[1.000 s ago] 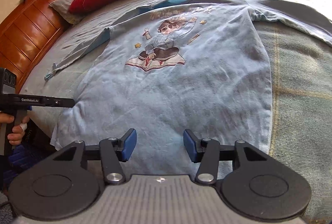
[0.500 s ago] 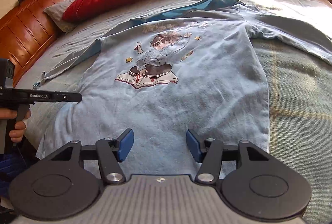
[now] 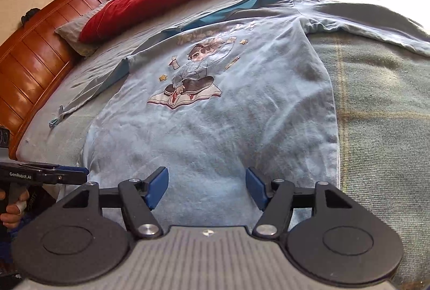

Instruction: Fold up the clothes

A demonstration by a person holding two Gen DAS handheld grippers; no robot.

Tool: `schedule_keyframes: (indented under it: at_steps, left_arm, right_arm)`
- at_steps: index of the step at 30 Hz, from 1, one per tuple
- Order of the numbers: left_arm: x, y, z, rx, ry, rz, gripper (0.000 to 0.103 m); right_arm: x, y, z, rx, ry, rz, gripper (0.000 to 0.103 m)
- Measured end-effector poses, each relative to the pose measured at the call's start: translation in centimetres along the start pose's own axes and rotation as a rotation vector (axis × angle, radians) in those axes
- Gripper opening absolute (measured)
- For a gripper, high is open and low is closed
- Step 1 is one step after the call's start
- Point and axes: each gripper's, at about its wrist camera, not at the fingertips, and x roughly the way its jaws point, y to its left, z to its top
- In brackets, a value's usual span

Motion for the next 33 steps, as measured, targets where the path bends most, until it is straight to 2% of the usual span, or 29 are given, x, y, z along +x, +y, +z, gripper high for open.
schedule_keyframes:
  at_steps: [4, 6, 7, 9, 11, 13, 14, 16, 18, 21, 23, 25, 26, 28, 30, 33]
  left_arm:
    - [-1.5, 0.3, 1.5, -0.01, -0.077, 0.009, 0.051]
    - [-1.0, 0.9, 2.2, -0.02, -0.095, 0.004, 0.057]
    - [-0.4, 1.3, 2.3, -0.02, -0.093, 0.022, 0.059]
    - [0.7, 1.9, 2.2, -0.021, -0.087, 0.093, 0.051]
    - [0.3, 1.9, 2.0, -0.004, -0.101, 0.093, 0.052]
    - [-0.5, 1.6, 1.7, 0.027, -0.101, 0.128, 0.052]
    - [-0.9, 1.5, 1.5, 0.05, -0.094, 0.165, 0.056]
    - [-1.6, 1.1, 1.1, 0.097, -0.08, 0.236, 0.054]
    - [-2.4, 0.1, 0.5, 0.162, -0.093, 0.217, 0.054]
    - [-2.8, -2.2, -0.4, 0.275, -0.137, 0.166, 0.059]
    - [-2.3, -3.8, -1.2, 0.361, -0.154, 0.164, 0.061]
    - [-1.3, -4.7, -2.1, 0.42, -0.123, 0.176, 0.062]
    - [-0.9, -4.7, -2.5, 0.421, -0.1, 0.181, 0.062]
    - [-0.4, -4.2, -4.0, 0.388, -0.059, 0.183, 0.062]
    - [-1.0, -3.5, -5.8, 0.378, -0.077, 0.173, 0.065]
    - [-2.2, -2.7, -7.4, 0.35, -0.074, 0.171, 0.065]
  right_arm:
    - [-0.3, 0.0, -0.1, 0.003, -0.002, -0.002, 0.068]
    - [-0.4, 0.2, -0.2, -0.007, -0.007, -0.011, 0.068]
    - [-0.4, 0.3, -0.3, -0.012, -0.008, -0.015, 0.069]
    - [-0.5, 0.2, -0.5, -0.019, -0.004, -0.024, 0.069]
    - [-1.2, -0.3, -1.1, -0.043, 0.007, -0.054, 0.069]
    - [-2.1, -0.9, -1.7, -0.064, 0.016, -0.085, 0.069]
    - [-2.6, -1.3, -1.9, -0.074, 0.02, -0.1, 0.069]
    - [-3.6, -2.0, -2.3, -0.085, 0.019, -0.115, 0.069]
    - [-4.2, -1.9, -2.3, -0.094, 0.012, -0.117, 0.069]
    - [-3.8, -0.2, -1.8, -0.168, -0.015, -0.132, 0.073]
    - [-2.5, 1.4, -1.8, -0.242, -0.01, -0.142, 0.073]
    - [-1.2, 2.4, -2.2, -0.302, 0.014, -0.167, 0.076]
    - [-0.4, 2.8, -2.6, -0.327, 0.032, -0.185, 0.078]
    - [0.2, 3.2, -3.5, -0.358, 0.035, -0.201, 0.091]
    - [0.1, 3.2, -4.4, -0.358, 0.03, -0.201, 0.102]
    - [-0.3, 3.5, -5.8, -0.405, 0.033, -0.226, 0.103]
